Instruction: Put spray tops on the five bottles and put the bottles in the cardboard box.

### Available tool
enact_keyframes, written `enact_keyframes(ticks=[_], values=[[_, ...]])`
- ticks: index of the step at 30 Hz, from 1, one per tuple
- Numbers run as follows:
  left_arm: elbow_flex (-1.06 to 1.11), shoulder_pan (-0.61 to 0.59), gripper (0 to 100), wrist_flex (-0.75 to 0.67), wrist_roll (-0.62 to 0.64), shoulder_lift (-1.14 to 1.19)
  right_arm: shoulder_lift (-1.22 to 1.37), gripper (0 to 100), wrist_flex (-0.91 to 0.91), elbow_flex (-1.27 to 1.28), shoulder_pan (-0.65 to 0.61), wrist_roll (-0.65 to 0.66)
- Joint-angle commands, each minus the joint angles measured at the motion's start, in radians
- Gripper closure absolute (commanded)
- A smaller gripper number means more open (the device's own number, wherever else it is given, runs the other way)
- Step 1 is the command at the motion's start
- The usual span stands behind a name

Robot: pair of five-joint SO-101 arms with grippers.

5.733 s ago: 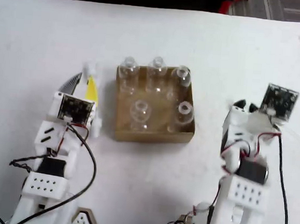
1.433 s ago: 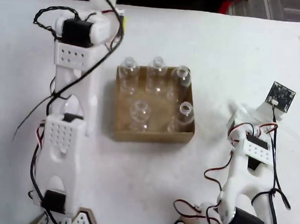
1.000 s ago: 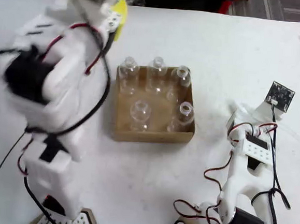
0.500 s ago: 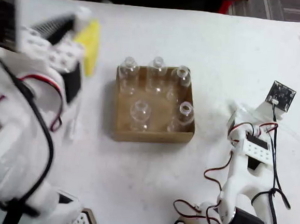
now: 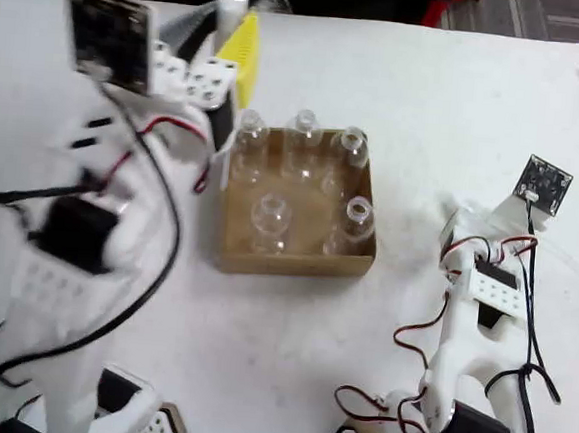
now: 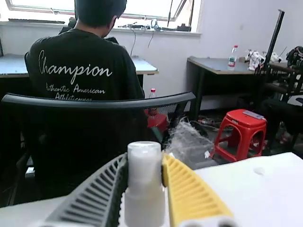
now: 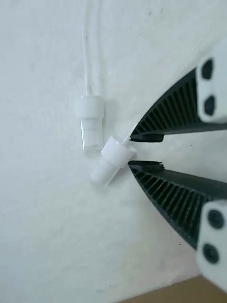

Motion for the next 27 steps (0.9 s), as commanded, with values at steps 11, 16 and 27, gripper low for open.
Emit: enact_keyframes(ticks=[11, 16, 27], values=[[0.276, -0.101, 98, -0.818, 0.006, 0.216, -0.002, 95.0, -0.051, -0.009, -0.015, 0.008], [0.394, -0.101, 98, -0.919, 0.006, 0.211, 0.045, 95.0, -0.074, -0.028, -0.015, 0.008], [0.433, -0.099, 98, -1.019, 0.005, 0.222, 0.071, 95.0, -0.096, -0.034, -0.01, 0.008]])
